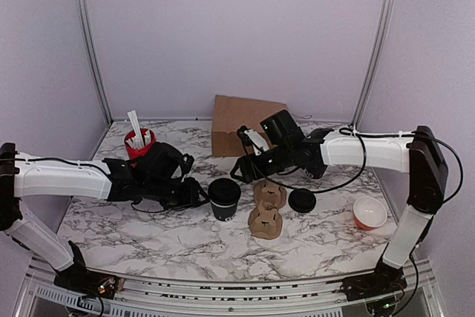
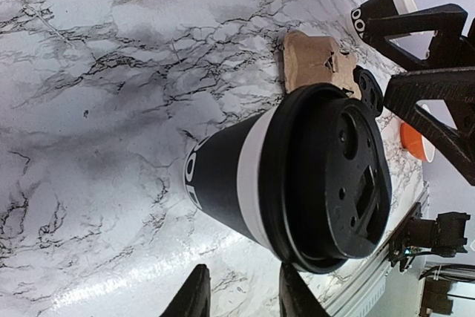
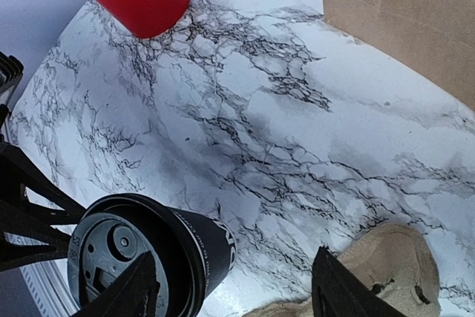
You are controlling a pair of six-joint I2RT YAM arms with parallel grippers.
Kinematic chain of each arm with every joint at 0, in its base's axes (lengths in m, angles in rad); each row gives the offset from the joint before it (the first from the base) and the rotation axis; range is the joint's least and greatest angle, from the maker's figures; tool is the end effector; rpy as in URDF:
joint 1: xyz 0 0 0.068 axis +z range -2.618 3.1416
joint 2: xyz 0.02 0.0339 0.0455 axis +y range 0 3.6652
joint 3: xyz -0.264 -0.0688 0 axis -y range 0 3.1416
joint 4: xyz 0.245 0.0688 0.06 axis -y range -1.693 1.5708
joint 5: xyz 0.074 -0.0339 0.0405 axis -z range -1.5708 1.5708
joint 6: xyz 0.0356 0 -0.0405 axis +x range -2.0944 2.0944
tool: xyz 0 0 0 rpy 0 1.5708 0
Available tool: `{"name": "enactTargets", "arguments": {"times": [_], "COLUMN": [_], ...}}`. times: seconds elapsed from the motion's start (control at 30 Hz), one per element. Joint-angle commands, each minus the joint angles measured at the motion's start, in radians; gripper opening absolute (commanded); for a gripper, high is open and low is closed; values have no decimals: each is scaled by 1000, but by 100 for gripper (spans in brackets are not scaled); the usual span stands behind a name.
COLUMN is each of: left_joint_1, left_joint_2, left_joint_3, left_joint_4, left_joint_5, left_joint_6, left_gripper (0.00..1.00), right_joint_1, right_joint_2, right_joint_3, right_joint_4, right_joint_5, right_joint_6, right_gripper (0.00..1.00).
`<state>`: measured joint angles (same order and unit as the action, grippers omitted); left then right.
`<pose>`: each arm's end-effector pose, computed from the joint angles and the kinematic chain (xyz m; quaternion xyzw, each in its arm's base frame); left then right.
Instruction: Pack the takeout coffee
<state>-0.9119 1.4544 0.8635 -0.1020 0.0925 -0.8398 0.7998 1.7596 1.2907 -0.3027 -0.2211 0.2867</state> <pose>0.1875 -0.2475 0.2191 0.0522 0.9029 -0.3529 0.2397 0.2684 0.2874 0.2398 -0.2738 0.8747 0.2869 0.2785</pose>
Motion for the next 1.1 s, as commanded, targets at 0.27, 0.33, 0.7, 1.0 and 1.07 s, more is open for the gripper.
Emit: {"name": "enactTargets", "arguments": {"times": [0.27, 0.33, 0.7, 1.0, 1.07], "left_joint_1": [26, 32, 71, 111, 117], "left_joint_2": [74, 90, 136, 94, 68], "left_joint_3": [79, 91, 131, 84, 65], "left_joint_4": [-2, -2, -2, -14, -15], "left_joint_5": [-8, -4, 7, -2, 2], "left_joint_6": [62, 68, 93, 90, 85], "left_gripper": [31, 31, 31, 31, 31], "right_joint_1": [0, 6, 93, 120, 119], "right_joint_2": [-56, -73, -108, -94, -91], "right_joint_3": [-70, -84, -101, -62, -45], "right_joint_4": [16, 14, -11, -12, -22], "right_joint_5": [41, 56, 130, 169, 188], "right_joint_6": [94, 113, 221, 251, 229], "right_gripper": [63, 62, 61, 62, 62]}}
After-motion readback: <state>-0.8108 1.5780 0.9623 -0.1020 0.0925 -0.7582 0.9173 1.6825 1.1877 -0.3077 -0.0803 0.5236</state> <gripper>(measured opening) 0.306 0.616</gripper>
